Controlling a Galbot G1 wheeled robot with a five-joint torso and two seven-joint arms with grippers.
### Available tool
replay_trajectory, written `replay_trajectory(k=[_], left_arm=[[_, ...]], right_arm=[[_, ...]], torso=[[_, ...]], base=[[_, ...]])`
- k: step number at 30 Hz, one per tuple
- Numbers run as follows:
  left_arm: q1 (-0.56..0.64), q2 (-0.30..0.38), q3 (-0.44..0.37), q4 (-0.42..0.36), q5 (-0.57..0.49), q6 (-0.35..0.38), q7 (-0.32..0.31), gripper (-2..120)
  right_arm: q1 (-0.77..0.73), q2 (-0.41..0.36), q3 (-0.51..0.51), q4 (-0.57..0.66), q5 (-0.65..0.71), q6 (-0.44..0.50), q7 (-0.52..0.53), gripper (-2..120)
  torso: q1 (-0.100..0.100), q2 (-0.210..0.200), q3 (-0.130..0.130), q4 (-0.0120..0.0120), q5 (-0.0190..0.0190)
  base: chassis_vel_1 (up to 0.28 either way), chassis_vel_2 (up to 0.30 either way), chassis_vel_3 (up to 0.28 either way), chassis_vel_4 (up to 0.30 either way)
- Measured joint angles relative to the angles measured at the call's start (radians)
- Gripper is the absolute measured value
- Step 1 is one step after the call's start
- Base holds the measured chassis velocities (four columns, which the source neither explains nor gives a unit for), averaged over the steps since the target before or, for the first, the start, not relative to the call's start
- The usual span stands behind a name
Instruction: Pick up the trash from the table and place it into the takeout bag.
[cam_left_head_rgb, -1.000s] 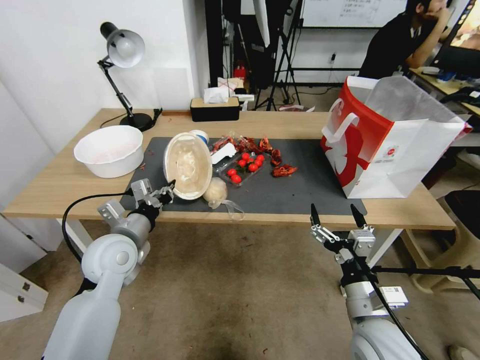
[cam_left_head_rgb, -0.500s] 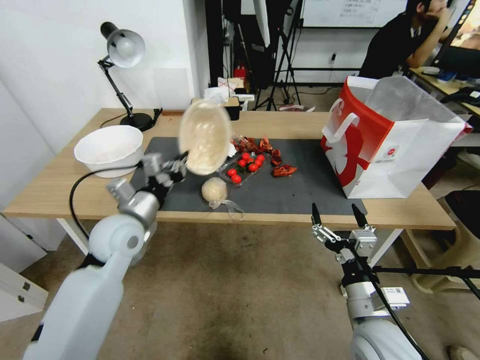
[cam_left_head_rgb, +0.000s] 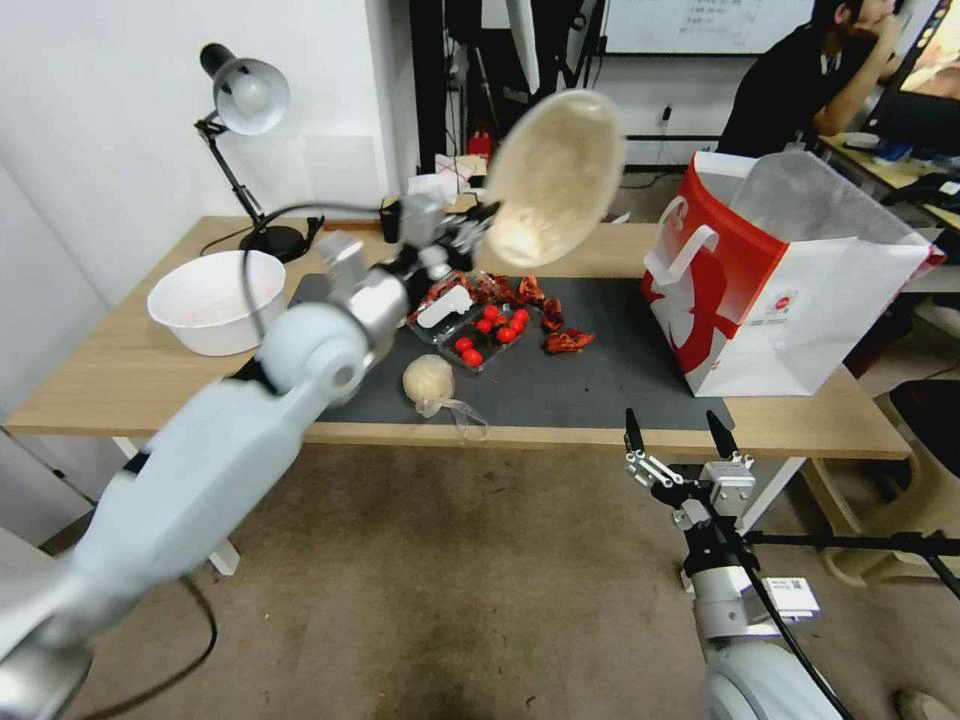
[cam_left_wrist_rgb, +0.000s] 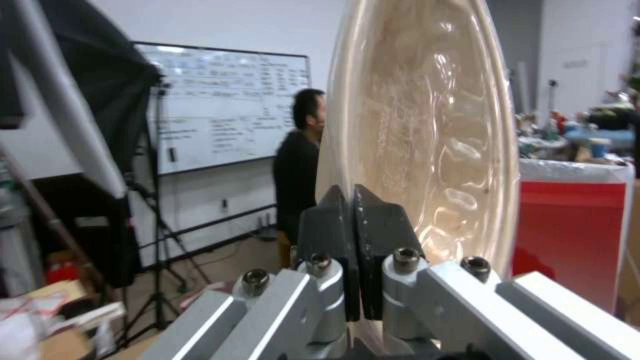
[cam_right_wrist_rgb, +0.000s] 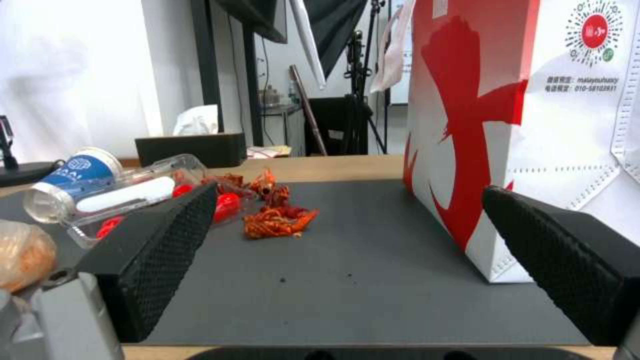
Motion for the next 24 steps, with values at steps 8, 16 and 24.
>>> replay_trajectory(k=[8,16,24], left_arm=[[-0.213,-0.146,0.168,0.159,-0.024,-0.001,-0.01,0],[-0.333,-0.267,0.263,0.254,-0.049,-0.018,-0.005,0],[-0.396,-0.358,0.313,0.32,-0.064,-0.032,-0.001,0]], right_arm=[[0.015,0.0,0.0,-0.015,-0.001,-0.001,0.001,99],[0.025,-0.001,0.0,-0.021,-0.001,-0.002,0.002,99],[0.032,0.001,-0.001,-0.026,-0.001,-0.002,0.002,99]], torso=[[0.0,0.0,0.0,0.0003,0.0002],[0.0,0.0,0.0,0.0,0.0],[0.0,0.0,0.0,0.0002,-0.0001]], base=[[0.0,0.0,0.0,0.0],[0.0,0.0,0.0,0.0],[0.0,0.0,0.0,0.0]])
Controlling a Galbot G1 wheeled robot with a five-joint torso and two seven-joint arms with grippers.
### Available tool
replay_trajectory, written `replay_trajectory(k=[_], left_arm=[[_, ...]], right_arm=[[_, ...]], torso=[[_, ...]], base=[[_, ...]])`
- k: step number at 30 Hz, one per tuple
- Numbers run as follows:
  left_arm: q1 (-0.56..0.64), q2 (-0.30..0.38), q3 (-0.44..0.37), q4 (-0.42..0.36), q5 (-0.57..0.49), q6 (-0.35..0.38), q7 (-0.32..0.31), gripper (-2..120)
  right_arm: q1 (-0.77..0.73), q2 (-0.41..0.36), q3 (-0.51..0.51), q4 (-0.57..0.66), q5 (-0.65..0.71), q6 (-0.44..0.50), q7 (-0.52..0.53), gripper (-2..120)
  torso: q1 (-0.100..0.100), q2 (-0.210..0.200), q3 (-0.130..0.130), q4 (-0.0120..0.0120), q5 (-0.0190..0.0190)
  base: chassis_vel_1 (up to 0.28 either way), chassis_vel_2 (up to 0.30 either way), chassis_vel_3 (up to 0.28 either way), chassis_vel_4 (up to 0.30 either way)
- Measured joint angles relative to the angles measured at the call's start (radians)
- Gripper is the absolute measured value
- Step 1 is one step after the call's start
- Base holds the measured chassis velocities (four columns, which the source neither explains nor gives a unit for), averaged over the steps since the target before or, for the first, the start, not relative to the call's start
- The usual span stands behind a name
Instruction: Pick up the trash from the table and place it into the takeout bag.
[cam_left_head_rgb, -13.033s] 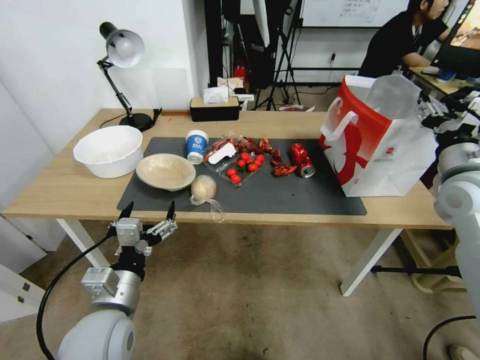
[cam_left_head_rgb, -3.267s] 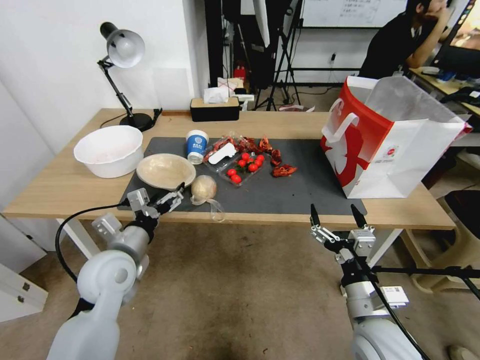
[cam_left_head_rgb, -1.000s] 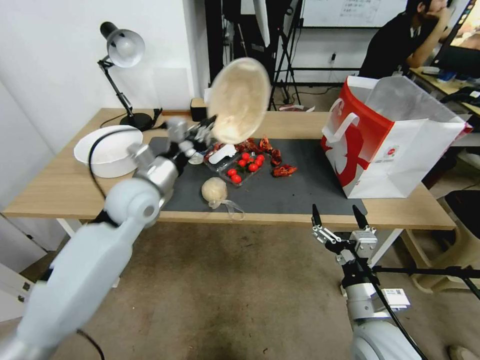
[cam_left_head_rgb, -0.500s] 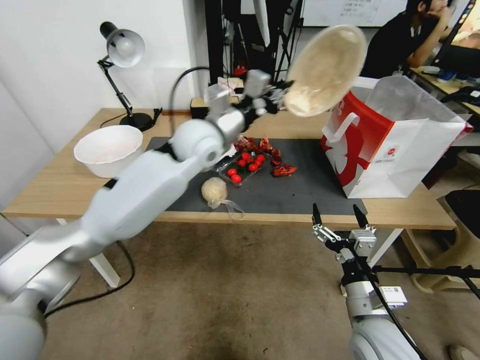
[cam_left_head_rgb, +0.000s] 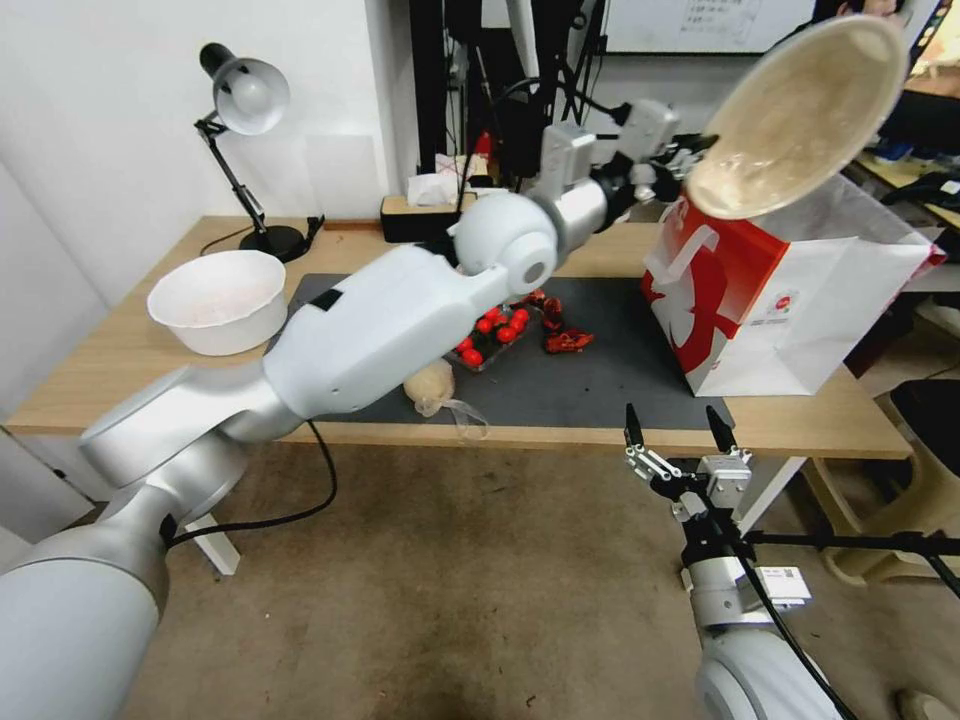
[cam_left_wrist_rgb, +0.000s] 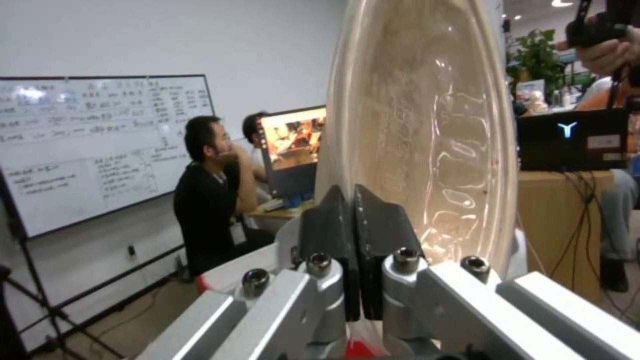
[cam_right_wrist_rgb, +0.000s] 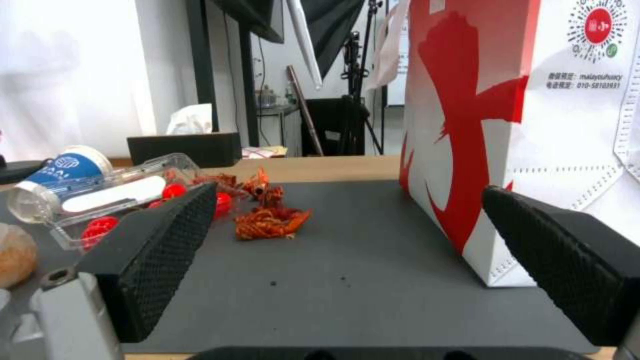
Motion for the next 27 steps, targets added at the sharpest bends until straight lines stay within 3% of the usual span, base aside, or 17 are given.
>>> replay_trajectory(k=[9,11,27], left_arm=[[-0.036,-0.098,0.027,0.124,0.016,-0.016,-0.002,0],[-0.039,-0.126,0.032,0.161,0.023,-0.014,-0.027,0],[-0.036,-0.221,0.059,0.268,0.044,-0.016,-0.059,0]], right_arm=[[-0.005,0.004,0.001,0.005,0.0,0.0,0.0,99],[-0.005,0.005,0.001,0.006,0.0,0.0,0.0,99],[-0.002,0.009,0.002,0.011,0.0,0.002,-0.001,99]], torso=[[0.0,0.0,0.0,-0.0002,0.0001],[0.0,0.0,0.0,0.0,0.0],[0.0,0.0,0.0,-0.0002,0.0]], base=[[0.0,0.0,0.0,0.0],[0.0,0.0,0.0,0.0],[0.0,0.0,0.0,0.0]])
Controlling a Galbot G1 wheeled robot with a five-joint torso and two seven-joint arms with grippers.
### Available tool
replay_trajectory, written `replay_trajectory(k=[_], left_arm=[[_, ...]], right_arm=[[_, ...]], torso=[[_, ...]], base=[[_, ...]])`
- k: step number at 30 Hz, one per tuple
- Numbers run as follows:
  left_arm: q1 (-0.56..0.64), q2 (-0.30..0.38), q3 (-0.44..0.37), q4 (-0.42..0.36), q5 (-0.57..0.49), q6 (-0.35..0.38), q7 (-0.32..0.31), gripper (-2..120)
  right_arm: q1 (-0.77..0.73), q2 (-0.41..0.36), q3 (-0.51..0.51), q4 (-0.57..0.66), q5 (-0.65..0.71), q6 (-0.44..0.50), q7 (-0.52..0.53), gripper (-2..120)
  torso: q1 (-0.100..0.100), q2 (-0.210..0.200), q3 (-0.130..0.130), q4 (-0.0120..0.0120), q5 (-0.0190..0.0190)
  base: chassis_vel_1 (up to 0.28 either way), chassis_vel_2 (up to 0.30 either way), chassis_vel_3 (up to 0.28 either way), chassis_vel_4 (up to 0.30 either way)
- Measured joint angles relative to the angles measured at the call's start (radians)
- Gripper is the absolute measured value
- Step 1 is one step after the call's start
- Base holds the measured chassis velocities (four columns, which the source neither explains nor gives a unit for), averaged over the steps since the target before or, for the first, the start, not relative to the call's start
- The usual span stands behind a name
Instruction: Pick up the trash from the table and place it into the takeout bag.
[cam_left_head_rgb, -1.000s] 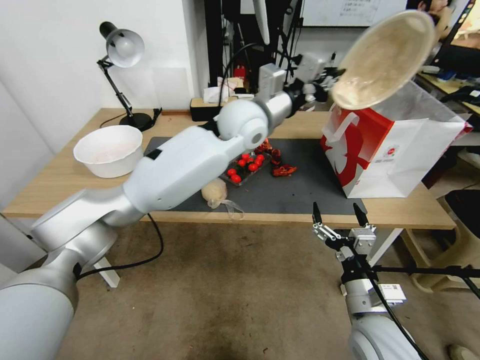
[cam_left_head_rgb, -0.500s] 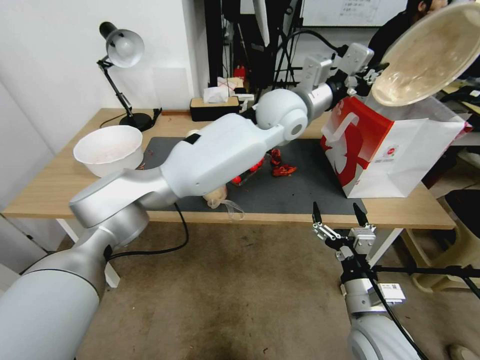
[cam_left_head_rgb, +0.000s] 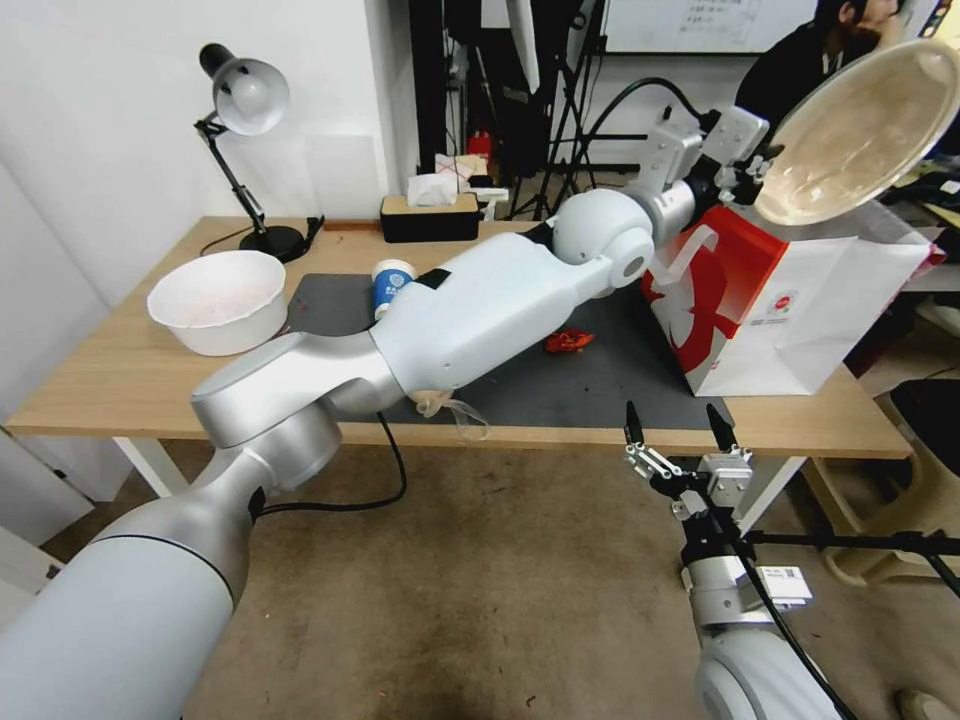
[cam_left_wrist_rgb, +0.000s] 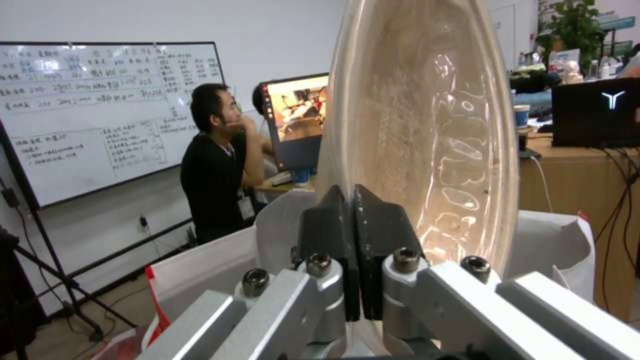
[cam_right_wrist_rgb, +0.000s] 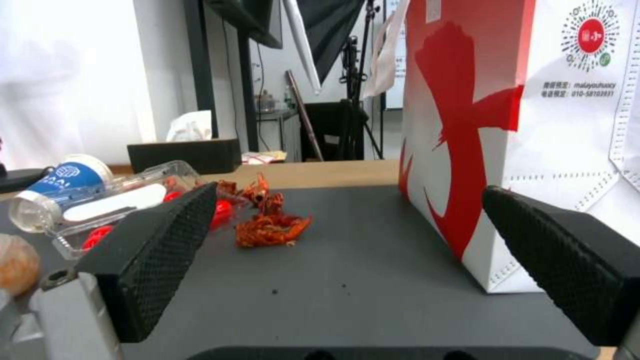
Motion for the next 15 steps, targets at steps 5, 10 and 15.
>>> replay_trajectory(k=[5,10,15], left_arm=[[0.006,-0.004,0.001,0.002,0.004,0.0,-0.006,13],[0.015,-0.003,-0.01,0.001,0.007,0.001,-0.014,34],[0.03,0.015,-0.029,-0.021,0.011,0.002,-0.024,54]], right_arm=[[0.0,0.0,0.001,0.0,0.001,0.001,0.0,99],[-0.001,0.0,0.001,0.0,0.002,0.001,0.0,99],[-0.007,0.002,0.0,0.001,0.002,0.001,0.0,100]], torso=[[0.0,0.0,0.0,0.0,0.0],[0.0,0.0,0.0,0.0,-0.0001],[0.0,0.0,0.0,0.0001,-0.0001]], base=[[0.0,0.0,0.0,0.0],[0.0,0.0,0.0,0.0],[0.0,0.0,0.0,0.0]])
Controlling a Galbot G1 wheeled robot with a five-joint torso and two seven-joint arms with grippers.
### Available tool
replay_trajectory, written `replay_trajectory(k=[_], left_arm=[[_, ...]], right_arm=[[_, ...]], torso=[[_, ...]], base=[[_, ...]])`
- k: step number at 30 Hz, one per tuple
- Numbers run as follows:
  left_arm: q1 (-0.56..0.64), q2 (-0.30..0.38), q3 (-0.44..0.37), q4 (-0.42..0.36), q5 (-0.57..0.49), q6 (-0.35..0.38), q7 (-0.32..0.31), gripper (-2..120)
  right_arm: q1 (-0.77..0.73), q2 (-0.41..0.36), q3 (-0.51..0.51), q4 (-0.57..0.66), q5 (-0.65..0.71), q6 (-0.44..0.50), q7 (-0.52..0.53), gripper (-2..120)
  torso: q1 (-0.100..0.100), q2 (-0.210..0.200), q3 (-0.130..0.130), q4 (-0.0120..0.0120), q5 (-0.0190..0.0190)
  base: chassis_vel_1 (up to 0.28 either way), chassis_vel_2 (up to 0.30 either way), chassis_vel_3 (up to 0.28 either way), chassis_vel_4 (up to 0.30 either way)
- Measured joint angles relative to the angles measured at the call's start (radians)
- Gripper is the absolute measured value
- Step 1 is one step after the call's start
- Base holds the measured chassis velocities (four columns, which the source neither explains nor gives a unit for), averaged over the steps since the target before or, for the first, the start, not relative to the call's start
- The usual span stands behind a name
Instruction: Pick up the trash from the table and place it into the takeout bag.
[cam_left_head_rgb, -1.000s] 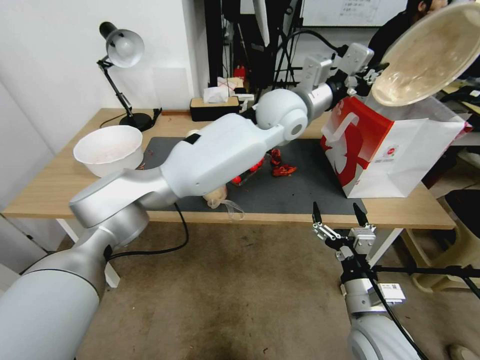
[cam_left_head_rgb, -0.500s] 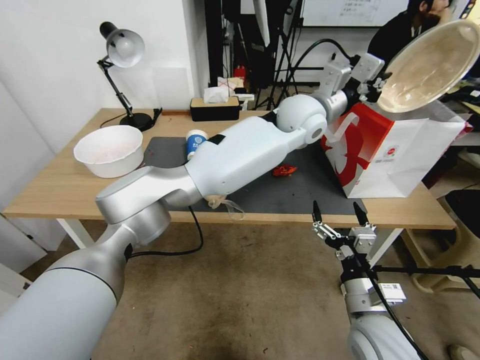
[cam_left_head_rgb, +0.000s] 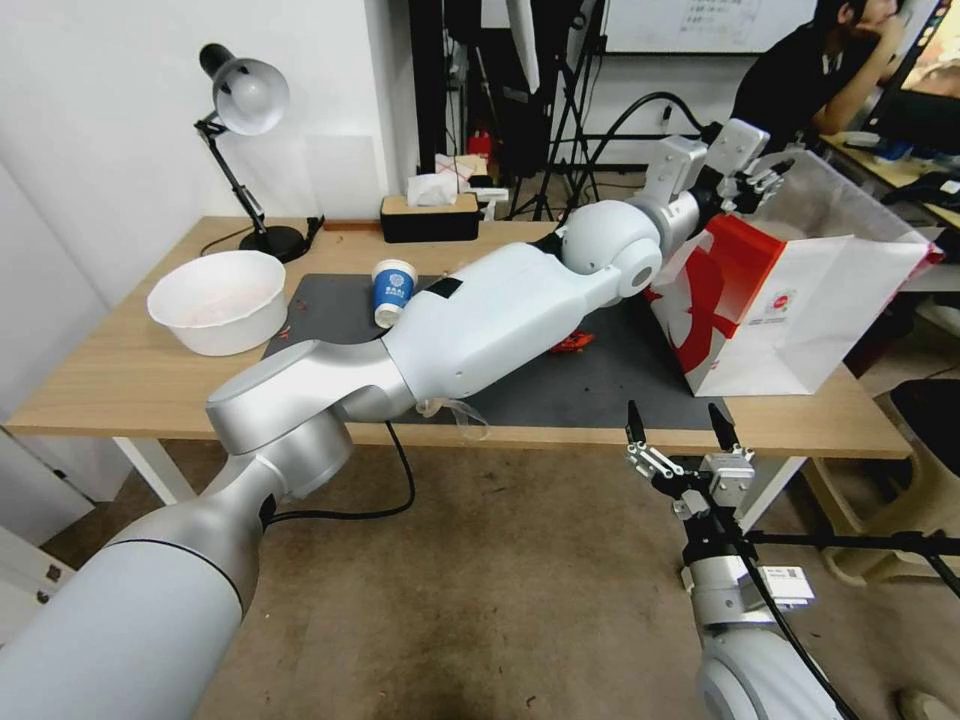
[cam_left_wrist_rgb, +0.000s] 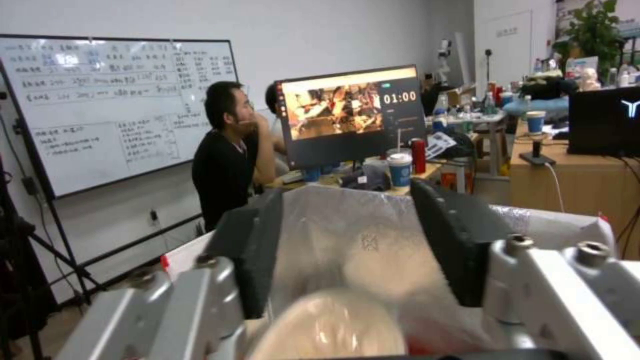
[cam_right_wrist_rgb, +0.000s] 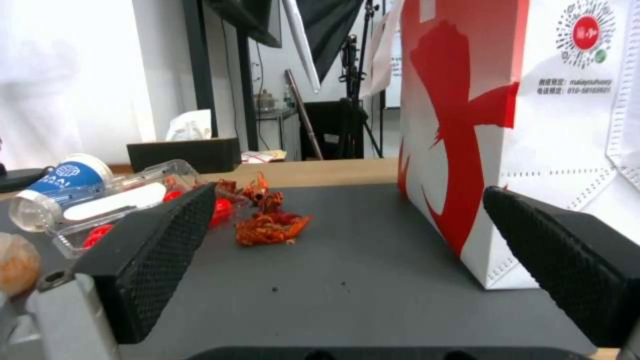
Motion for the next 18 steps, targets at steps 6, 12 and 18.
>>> replay_trajectory(k=[6,12,18], left_arm=[[0.014,0.017,-0.015,-0.019,0.003,0.0,-0.006,75],[0.047,0.045,-0.053,-0.053,0.02,-0.008,-0.019,93],[0.071,0.11,-0.126,-0.116,0.02,-0.027,-0.032,100]], right_arm=[[-0.005,0.004,-0.001,0.0,-0.001,0.0,0.003,100],[-0.017,0.008,-0.003,0.0,-0.011,-0.003,0.012,100],[-0.021,0.009,-0.007,0.0,-0.022,-0.014,0.018,100]], torso=[[0.0,0.0,0.0,0.0,0.0],[0.0,0.0,0.0,-0.0002,0.0],[0.0,0.0,0.0,-0.0002,-0.0001]], base=[[0.0,0.0,0.0,0.0],[0.0,0.0,0.0,0.0],[0.0,0.0,0.0,0.0]])
